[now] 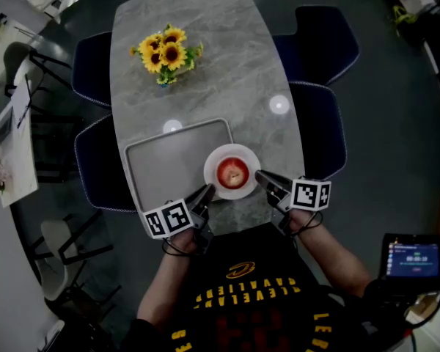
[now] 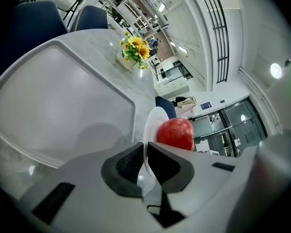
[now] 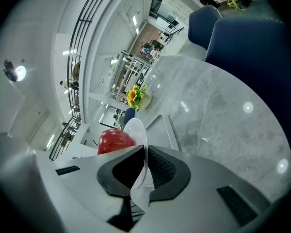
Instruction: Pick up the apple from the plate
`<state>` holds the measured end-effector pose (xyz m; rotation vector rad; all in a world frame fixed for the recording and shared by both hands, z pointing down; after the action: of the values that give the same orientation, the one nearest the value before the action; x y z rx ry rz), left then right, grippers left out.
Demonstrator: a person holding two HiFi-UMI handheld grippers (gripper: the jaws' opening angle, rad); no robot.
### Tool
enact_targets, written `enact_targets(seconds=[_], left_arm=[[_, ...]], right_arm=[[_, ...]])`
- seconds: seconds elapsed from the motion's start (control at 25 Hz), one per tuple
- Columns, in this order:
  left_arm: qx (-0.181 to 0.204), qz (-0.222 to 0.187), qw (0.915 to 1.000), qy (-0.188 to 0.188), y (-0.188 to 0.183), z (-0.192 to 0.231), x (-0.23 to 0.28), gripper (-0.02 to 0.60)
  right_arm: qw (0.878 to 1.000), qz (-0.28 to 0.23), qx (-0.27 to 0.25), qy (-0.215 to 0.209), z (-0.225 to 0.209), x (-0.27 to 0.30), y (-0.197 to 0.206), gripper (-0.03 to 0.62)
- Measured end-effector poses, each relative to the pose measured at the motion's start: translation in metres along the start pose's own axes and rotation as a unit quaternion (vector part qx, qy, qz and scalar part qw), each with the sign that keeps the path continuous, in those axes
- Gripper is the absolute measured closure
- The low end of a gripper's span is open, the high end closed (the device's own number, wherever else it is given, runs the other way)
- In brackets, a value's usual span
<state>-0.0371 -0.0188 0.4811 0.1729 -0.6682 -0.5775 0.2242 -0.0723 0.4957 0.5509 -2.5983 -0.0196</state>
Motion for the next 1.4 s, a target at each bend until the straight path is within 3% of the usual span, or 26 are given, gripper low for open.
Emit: enact_targets(seconds=[0.44,0.64,1.4], left_arm=[[0.005,0.005,1.0000,0.005,0.001,-0.004,0.011,0.551],[0.006,0.003,1.0000,0.005,0.008,-0.042,0.042,0.551],[0.021,0.005,0.9997,0.012,0.017,-0.070,0.069,0.551]], right_arm=[[1.000,-0.009,-0.001,-0.001,-0.006,-0.006,-0.006,0.560],[1.000,-0.009,-0.001,-0.003,-0.017,-0.044,-0.037,0.560],[1.000,-0.020,-0.010,-0.013,-0.033,-0.076,-0.054,0.560]])
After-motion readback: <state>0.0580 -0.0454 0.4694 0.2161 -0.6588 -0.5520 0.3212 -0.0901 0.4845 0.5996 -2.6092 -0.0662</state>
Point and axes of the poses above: the fingertips, and each gripper's own axes: x forward along the fingers, z to its left, y out of its underside, the point moved 9 cm from there along -x, backward along the fingers, and after that the axes turned 10 degrees about x, right-handed, at the moved point
